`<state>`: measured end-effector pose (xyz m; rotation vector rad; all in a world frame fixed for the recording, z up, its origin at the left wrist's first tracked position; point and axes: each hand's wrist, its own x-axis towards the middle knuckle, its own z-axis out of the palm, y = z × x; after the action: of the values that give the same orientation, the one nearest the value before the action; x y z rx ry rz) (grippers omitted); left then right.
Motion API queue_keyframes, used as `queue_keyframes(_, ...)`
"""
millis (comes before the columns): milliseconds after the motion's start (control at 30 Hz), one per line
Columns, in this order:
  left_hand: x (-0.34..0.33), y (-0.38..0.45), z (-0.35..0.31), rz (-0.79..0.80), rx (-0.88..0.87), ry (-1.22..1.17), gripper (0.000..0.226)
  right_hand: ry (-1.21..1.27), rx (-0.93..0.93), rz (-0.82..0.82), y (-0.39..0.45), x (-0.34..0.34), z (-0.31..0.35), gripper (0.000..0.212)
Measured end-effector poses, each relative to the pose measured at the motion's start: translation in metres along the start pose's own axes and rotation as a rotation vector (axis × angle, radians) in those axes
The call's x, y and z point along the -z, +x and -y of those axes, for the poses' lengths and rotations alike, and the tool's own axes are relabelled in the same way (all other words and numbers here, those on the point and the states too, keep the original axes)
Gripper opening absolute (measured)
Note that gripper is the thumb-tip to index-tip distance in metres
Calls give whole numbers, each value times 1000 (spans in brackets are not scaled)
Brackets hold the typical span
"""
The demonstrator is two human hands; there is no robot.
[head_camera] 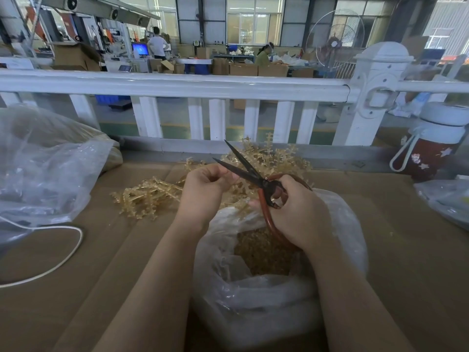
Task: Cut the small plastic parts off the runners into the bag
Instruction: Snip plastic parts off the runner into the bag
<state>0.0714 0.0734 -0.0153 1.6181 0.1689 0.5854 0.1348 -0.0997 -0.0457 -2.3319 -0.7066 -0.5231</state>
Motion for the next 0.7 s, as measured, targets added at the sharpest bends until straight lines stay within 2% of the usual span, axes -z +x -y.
queue_keyframes(300, 2, -2, -1, 72, 33, -169, 30, -10, 12, 15, -1, 0, 0, 57)
queue_keyframes(533, 4, -1, 2, 92, 12, -201, 31, 14, -13, 16, 0, 2, 4, 69)
queue_keyframes(700, 3, 0, 3, 119, 1, -208, 24, -30, -39, 9, 0, 2, 3, 65)
